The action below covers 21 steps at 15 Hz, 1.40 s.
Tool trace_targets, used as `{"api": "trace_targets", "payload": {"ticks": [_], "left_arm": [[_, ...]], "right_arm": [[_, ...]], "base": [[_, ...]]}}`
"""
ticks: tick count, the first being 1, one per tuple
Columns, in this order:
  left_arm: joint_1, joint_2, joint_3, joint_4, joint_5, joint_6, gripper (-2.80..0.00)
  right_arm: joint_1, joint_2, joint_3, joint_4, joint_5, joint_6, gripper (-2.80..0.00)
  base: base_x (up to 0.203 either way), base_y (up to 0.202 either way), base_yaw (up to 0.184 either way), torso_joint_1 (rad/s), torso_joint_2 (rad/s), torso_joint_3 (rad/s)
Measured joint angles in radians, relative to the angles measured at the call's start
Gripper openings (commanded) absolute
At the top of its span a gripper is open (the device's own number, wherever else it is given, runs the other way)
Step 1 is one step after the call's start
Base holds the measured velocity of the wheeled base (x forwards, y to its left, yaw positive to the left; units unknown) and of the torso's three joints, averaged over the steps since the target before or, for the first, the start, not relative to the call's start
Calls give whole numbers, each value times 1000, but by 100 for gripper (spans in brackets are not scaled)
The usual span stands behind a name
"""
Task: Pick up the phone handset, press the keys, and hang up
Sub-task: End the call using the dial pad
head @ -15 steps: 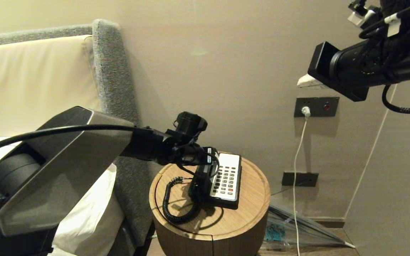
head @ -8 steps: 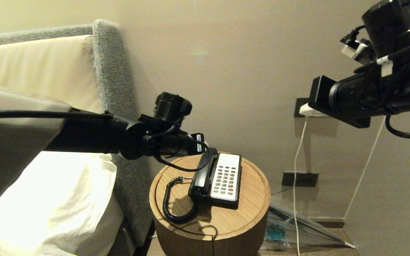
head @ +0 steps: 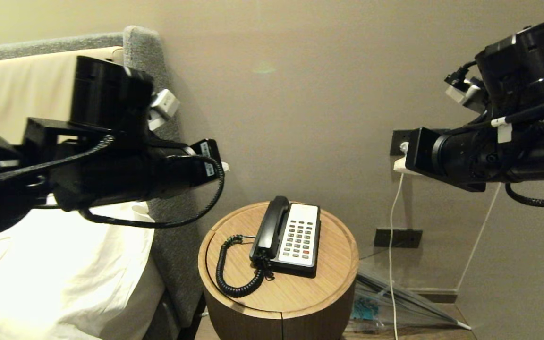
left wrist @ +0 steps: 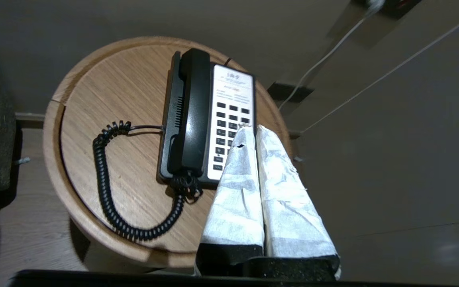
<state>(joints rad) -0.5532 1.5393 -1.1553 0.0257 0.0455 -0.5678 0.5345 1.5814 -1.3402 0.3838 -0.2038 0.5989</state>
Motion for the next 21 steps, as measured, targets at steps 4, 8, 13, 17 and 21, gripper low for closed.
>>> {"api": "trace_targets", "payload": {"ticks": [4, 8, 13, 17, 21], "left_arm": [[8, -251, 158, -10, 8, -28, -280], [23, -462, 270, -15, 25, -42, -280], [56, -610, 357, -19, 21, -63, -280], [60, -632, 364, -25, 15, -82, -280], [59, -638, 368, -26, 5, -84, -280]], "right_arm": [[52, 114, -25, -41, -4, -53, -280], [121, 266, -57, -90, -59, -162, -280], [164, 395, -68, -145, -100, -170, -280], [168, 439, -42, -134, -104, -170, -280], [169, 482, -26, -139, -104, -166, -280]], "base": [[0, 0, 0, 0, 0, 0], [0, 0, 0, 0, 0, 0], [0, 0, 0, 0, 0, 0], [0, 0, 0, 0, 0, 0], [0, 0, 0, 0, 0, 0]]}}
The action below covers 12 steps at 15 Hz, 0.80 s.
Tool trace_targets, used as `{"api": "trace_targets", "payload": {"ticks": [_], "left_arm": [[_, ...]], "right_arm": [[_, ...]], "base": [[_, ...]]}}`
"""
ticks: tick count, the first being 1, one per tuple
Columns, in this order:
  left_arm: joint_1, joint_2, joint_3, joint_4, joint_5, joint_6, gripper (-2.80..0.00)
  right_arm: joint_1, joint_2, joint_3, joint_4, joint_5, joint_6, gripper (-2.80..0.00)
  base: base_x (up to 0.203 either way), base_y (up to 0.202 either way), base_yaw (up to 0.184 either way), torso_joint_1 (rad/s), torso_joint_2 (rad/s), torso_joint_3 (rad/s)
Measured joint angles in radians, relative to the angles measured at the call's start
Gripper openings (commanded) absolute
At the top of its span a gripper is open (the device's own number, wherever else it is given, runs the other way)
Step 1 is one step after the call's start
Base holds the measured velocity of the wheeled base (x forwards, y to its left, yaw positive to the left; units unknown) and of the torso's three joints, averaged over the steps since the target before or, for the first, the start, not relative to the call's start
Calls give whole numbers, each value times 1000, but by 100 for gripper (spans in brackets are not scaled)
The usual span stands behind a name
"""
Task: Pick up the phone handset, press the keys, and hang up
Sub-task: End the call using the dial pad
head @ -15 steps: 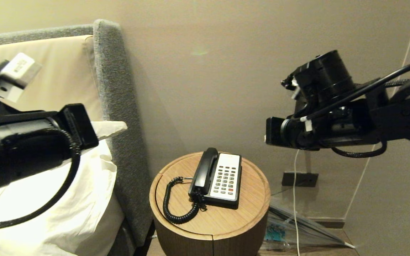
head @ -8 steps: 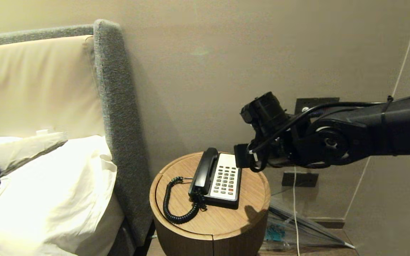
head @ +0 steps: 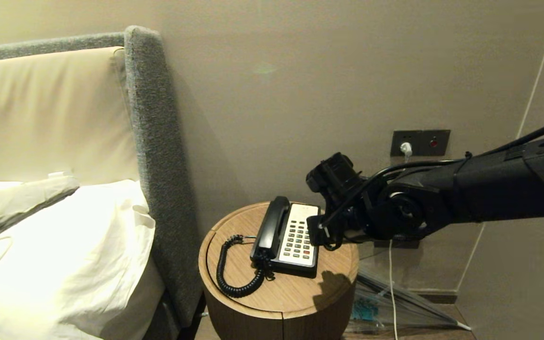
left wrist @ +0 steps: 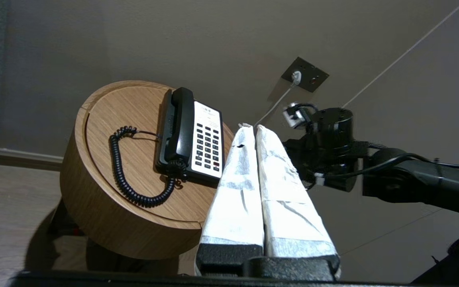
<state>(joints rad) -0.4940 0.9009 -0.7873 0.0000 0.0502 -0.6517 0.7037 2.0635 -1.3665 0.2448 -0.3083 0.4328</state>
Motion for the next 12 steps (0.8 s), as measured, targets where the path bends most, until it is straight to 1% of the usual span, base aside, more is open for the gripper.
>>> {"api": "trace_targets", "payload": {"ticks": [2, 4, 10, 12], "left_arm": [[0, 0, -1, 0, -10, 0, -280], [0, -2, -4, 0, -14, -1, -280], [1, -4, -6, 0, -20, -1, -280], [0, -4, -8, 0, -23, -1, -280]], "right_arm": [[20, 32, 3, -5, -1, 10, -280], [36, 69, -13, -9, -19, 16, -280], [42, 158, -102, 4, -32, 13, -280], [40, 167, -109, 6, -31, 15, -280]], "base": [[0, 0, 0, 0, 0, 0], [0, 0, 0, 0, 0, 0], [0, 0, 0, 0, 0, 0], [0, 0, 0, 0, 0, 0]]}}
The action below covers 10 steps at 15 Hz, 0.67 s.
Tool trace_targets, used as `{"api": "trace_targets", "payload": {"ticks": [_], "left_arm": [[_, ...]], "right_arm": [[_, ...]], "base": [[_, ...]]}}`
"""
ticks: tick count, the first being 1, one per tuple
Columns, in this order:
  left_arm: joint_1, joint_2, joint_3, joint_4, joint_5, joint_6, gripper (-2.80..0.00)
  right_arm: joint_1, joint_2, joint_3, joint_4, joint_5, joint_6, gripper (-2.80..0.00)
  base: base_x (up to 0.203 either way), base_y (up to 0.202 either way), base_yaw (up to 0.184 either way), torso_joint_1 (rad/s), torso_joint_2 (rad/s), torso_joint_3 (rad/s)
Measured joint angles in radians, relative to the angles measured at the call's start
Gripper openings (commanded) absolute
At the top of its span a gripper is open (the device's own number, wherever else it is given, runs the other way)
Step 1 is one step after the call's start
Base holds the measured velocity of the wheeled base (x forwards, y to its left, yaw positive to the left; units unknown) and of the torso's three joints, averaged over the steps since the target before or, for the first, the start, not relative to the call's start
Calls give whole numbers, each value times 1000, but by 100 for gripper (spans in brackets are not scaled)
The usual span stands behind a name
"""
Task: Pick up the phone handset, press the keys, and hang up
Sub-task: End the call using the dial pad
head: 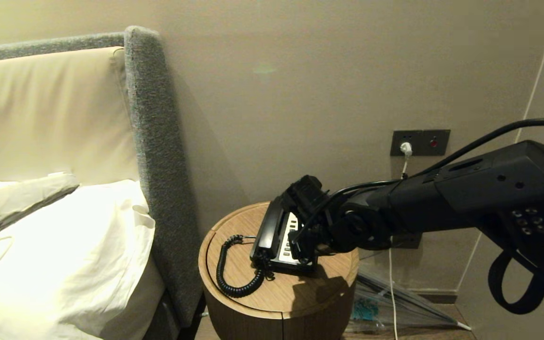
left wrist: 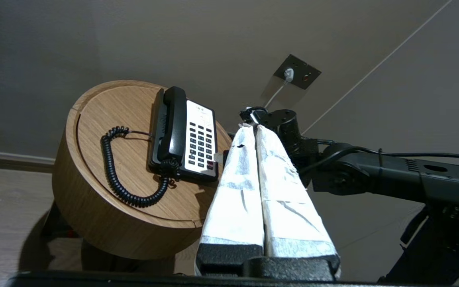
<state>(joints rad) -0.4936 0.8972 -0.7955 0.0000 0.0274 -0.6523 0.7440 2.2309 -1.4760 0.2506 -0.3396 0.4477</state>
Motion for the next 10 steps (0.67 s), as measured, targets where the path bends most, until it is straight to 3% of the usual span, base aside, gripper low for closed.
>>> {"api": "trace_targets", "payload": {"ticks": [4, 10], "left_arm": [[-1, 0, 0, 0, -12, -36, -280], [0, -6, 3, 0, -16, -38, -280]], "right_arm": [[1, 7, 9, 16, -1, 3, -280], [4, 11, 5, 36, 0, 3, -280]], "base": [[0, 0, 0, 0, 0, 0], [0, 0, 0, 0, 0, 0]]}}
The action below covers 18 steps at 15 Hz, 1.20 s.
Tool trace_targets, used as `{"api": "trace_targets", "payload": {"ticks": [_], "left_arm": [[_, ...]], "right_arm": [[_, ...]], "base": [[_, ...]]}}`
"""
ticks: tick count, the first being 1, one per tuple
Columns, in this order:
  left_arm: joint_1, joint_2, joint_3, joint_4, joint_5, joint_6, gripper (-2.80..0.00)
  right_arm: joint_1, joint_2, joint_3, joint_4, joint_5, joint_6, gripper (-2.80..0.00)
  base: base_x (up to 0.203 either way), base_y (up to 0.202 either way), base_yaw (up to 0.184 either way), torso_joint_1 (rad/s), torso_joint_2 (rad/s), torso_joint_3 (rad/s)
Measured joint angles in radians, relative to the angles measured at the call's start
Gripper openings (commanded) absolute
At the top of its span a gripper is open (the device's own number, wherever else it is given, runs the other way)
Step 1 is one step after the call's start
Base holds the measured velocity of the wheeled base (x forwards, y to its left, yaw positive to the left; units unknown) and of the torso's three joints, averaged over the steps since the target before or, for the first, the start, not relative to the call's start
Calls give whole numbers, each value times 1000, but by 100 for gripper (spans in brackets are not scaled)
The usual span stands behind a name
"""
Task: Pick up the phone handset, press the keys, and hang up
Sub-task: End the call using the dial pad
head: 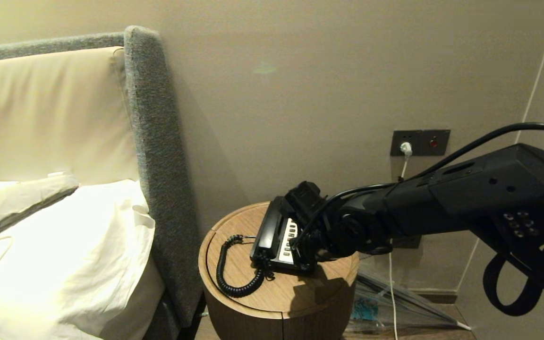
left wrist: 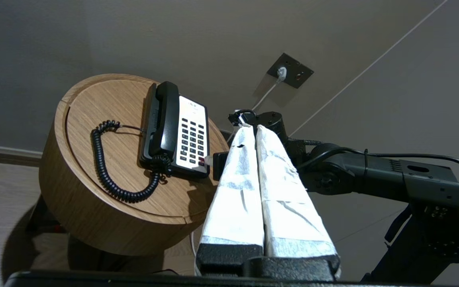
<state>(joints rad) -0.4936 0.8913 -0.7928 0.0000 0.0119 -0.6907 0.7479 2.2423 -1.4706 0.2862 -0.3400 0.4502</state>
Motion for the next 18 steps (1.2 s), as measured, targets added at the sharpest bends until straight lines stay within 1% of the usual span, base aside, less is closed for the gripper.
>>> {"api": "trace_targets", "payload": {"ticks": [12, 18], "left_arm": [[0, -5, 3, 0, -2, -1, -280], [0, -7, 9, 1, -3, -2, -280]], "right_arm": [[17, 24, 1, -3, -2, 1, -280], [17, 26, -4, 4, -2, 15, -280]], "base": [[0, 0, 0, 0, 0, 0], [0, 0, 0, 0, 0, 0]]}}
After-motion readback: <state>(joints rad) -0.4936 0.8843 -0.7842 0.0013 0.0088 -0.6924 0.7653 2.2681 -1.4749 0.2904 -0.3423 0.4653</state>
